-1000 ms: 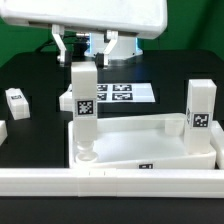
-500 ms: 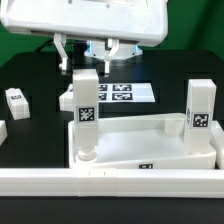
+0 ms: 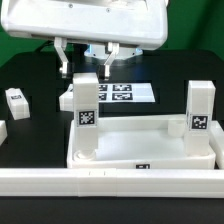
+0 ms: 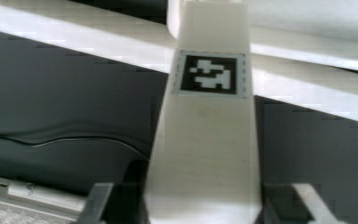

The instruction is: Assemble desk

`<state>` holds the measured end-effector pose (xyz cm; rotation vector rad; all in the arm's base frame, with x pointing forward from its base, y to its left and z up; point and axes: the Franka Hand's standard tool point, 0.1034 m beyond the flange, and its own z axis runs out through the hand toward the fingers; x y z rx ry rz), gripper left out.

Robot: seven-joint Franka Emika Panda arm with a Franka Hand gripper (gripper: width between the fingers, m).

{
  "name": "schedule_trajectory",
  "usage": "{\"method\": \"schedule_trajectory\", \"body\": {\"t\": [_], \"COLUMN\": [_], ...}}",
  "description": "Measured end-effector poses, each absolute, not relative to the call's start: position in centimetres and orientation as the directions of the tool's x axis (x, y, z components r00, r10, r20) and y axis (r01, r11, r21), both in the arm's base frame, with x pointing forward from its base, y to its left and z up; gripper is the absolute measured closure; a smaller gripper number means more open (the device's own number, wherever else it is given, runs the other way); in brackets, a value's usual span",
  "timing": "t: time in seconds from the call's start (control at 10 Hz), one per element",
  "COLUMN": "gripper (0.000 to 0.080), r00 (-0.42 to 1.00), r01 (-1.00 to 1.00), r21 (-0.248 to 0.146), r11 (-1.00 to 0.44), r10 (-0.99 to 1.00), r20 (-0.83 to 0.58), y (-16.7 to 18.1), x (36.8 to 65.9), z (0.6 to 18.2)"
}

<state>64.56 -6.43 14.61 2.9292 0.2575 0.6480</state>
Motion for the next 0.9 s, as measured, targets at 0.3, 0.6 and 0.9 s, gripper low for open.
{"method": "schedule_trajectory", "body": {"t": [0.3, 0.6, 0.9], "gripper": [0.0511, 0.0511, 0.0503], "r00": [0.896, 0.883, 0.878], "r01": [0.138, 0.135, 0.133], "r21": [0.164, 0.175, 0.180], "r11": [-0.977, -0.975, -0.975], "r10": [0.194, 0.199, 0.200], "r20": [0.400, 0.425, 0.435], "y": [-6.46, -6.46, -6.49], "x": [64.31, 64.36, 64.46], "z": [14.04, 14.01, 14.02]}}
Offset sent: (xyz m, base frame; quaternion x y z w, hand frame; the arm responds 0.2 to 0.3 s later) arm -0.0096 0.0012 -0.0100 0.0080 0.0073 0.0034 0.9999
